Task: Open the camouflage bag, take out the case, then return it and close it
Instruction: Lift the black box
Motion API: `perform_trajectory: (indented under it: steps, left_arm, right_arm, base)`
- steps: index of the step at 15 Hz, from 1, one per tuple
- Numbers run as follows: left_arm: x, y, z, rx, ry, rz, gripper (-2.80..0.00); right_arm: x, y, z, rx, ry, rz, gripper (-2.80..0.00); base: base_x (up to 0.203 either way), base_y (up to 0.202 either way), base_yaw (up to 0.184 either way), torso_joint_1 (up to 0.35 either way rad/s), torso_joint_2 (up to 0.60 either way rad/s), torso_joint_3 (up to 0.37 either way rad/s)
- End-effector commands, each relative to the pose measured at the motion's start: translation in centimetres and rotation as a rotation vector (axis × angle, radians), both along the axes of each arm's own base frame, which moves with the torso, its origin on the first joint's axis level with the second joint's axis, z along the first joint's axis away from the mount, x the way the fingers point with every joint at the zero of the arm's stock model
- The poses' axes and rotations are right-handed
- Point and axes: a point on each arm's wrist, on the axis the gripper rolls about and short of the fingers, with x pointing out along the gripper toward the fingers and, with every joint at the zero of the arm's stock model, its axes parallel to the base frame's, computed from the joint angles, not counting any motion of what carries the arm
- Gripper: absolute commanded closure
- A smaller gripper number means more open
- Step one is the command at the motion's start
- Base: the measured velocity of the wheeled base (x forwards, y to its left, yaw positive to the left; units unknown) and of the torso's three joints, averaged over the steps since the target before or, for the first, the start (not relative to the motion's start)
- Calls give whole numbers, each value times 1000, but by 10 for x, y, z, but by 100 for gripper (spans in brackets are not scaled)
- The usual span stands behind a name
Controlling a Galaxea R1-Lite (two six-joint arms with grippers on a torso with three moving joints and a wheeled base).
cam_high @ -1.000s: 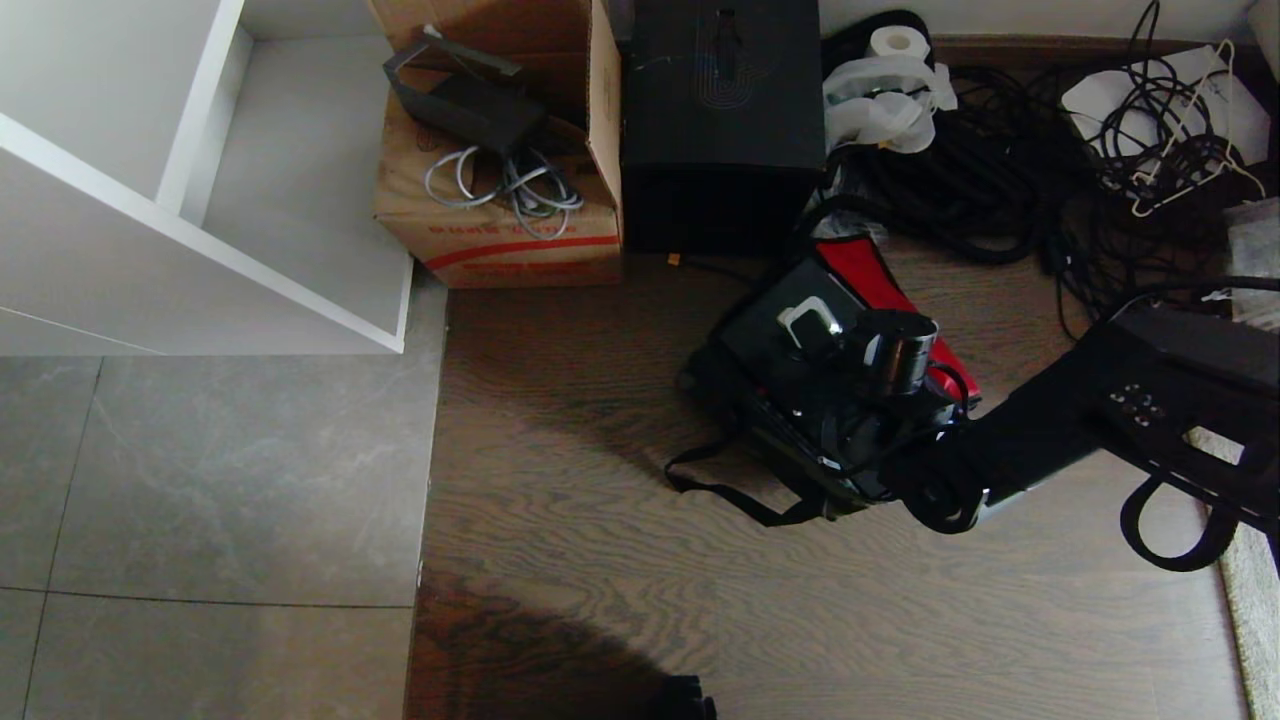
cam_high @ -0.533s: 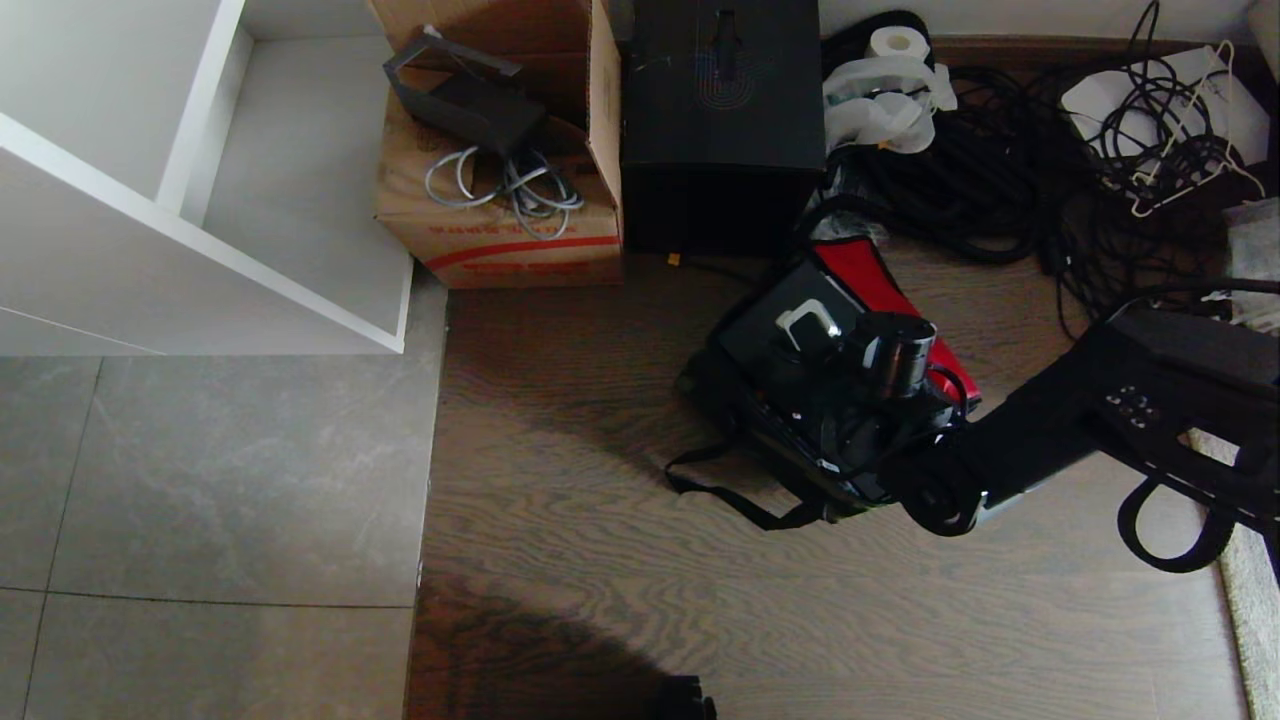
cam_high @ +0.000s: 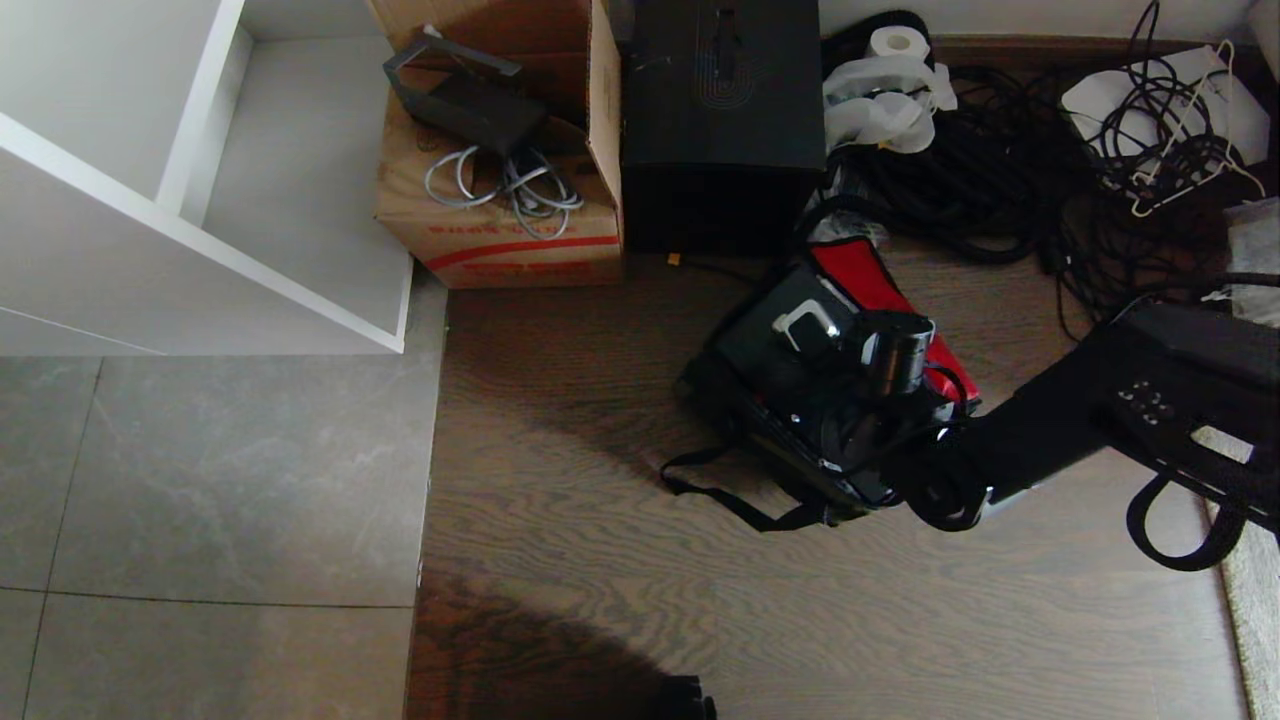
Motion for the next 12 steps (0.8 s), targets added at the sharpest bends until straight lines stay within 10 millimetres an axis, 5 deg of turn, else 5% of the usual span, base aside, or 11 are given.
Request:
perform_trajectory:
  steps: [1, 12]
  left_arm:
    - [1, 0, -3, -1, 8, 1, 0]
    - [1, 0, -3, -1, 8, 1, 0]
  right_arm:
    - [-3, -2, 12, 8, -24, -4, 0]
    - [-5, -5, 61, 35, -152, -9, 0]
  base:
    - [0, 0, 0, 0, 0, 0]
    - [0, 0, 0, 0, 0, 0]
